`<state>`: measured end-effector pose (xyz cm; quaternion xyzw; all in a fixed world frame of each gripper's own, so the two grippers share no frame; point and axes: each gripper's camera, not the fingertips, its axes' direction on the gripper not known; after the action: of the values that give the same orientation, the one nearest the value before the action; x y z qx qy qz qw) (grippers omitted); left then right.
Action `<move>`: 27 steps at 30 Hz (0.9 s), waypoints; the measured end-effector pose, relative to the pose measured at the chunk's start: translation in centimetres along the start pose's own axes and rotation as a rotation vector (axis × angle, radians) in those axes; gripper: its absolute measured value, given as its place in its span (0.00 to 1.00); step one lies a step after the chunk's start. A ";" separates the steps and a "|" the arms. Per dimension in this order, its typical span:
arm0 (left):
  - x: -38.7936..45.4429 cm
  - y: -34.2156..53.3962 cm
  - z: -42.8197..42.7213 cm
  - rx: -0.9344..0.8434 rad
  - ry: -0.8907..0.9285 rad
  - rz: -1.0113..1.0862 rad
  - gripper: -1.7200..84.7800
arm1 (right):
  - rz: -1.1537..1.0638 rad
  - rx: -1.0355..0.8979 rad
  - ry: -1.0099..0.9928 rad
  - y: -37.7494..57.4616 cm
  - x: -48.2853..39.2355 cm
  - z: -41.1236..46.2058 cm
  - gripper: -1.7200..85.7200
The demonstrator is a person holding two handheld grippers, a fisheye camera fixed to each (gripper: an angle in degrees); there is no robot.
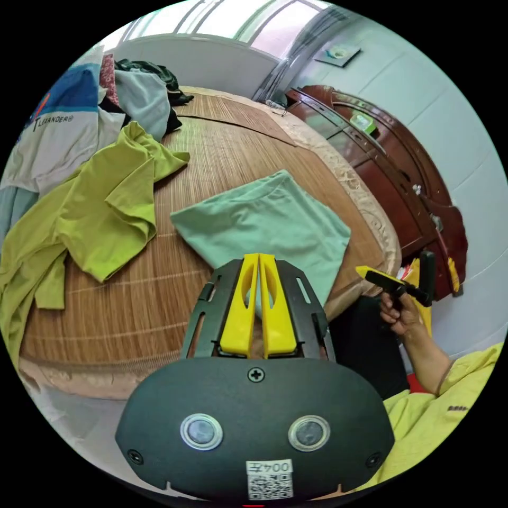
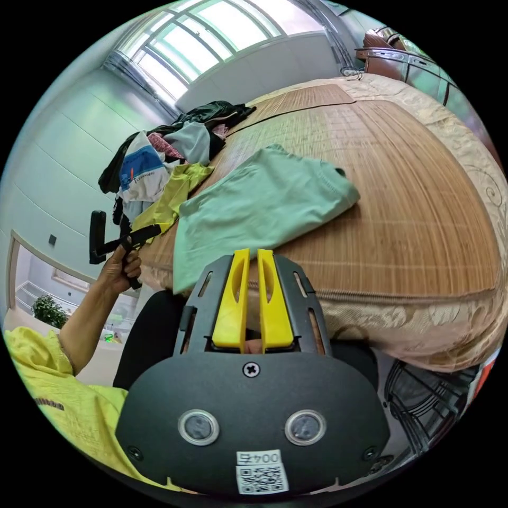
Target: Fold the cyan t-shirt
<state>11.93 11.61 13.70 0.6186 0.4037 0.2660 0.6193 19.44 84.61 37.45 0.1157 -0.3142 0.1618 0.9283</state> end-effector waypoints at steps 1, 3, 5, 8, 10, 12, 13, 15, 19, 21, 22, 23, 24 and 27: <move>1.4 1.5 0.1 -0.006 -0.058 0.034 0.03 | 0.002 -0.003 0.008 0.5 -0.1 0.0 0.07; 2.9 2.7 1.2 -0.038 -0.104 0.078 0.03 | 0.015 -0.014 0.060 1.5 -0.4 0.1 0.06; 3.8 3.2 2.7 -0.088 -0.151 0.117 0.03 | 0.007 -0.022 0.144 1.6 -0.7 0.1 0.04; 4.6 3.7 2.9 -0.080 -0.215 0.155 0.03 | -0.017 -0.046 0.232 1.0 -1.7 -0.2 0.02; 4.6 4.5 2.1 -0.043 -0.236 0.153 0.03 | -0.054 -0.054 0.278 0.9 -2.5 -0.6 0.02; 4.3 4.8 1.4 -0.023 -0.243 0.152 0.03 | -0.034 -0.010 0.284 1.2 -2.3 -1.8 0.01; 3.9 4.6 0.8 -0.028 -0.240 0.151 0.03 | -0.029 -0.005 0.276 1.1 -2.1 -2.2 0.01; 3.0 4.2 -0.1 -0.033 -0.220 0.134 0.03 | 0.020 -0.011 0.212 0.3 -1.1 -4.2 0.02; -1.3 4.9 -5.6 0.023 -0.134 -0.030 0.03 | 0.133 -0.005 -0.177 0.5 0.0 -8.0 0.04; -3.6 7.0 -9.5 0.143 -0.050 -0.148 0.02 | 0.234 0.011 -0.452 2.7 -0.1 -8.3 0.07; -5.3 8.7 -11.4 0.201 0.022 -0.232 0.02 | 0.254 0.005 -0.492 3.3 -0.3 -8.0 0.07; -6.1 9.6 -12.0 0.217 0.054 -0.268 0.02 | 0.292 -0.002 -0.551 4.5 -1.0 -7.3 0.09; -7.5 11.1 -12.7 0.231 0.095 -0.329 0.02 | 0.324 -0.028 -0.592 5.4 -1.7 -6.2 0.10; -10.1 13.0 -13.0 0.235 0.212 -0.400 0.02 | 0.374 -0.102 -0.609 5.8 -3.7 -3.6 0.11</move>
<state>-2.00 11.62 29.37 0.5626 0.6091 0.1529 0.5377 16.52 90.23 33.01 0.0528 -0.5997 0.2711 0.7511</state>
